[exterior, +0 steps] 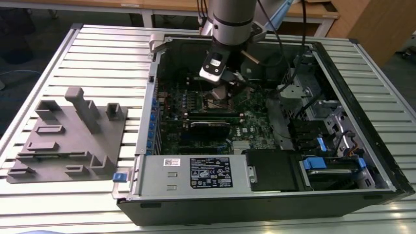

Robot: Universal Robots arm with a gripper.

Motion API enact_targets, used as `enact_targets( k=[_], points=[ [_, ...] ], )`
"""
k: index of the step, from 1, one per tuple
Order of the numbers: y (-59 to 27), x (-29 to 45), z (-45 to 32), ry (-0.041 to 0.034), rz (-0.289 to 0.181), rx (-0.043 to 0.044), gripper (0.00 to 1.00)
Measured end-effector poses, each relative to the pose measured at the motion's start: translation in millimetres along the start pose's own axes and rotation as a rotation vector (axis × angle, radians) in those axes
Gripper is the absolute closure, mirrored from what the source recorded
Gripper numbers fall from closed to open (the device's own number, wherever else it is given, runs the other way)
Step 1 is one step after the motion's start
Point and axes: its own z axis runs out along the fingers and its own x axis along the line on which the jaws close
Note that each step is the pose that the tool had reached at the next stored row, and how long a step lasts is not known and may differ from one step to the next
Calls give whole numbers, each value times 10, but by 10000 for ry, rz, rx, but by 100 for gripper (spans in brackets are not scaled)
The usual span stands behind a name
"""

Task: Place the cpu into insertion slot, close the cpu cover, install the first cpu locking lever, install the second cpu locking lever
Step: 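Place the cpu into insertion slot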

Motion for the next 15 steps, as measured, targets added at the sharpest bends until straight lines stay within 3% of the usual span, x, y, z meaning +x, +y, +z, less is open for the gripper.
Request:
enact_targets(
  k=[5,11,15],
  points=[
    [-1,-1,9,-72,887,-13,46],
    [-1,0,11,-78,955,-15,46],
    [-2,0,20,-131,1631,-27,46]
  ],
)
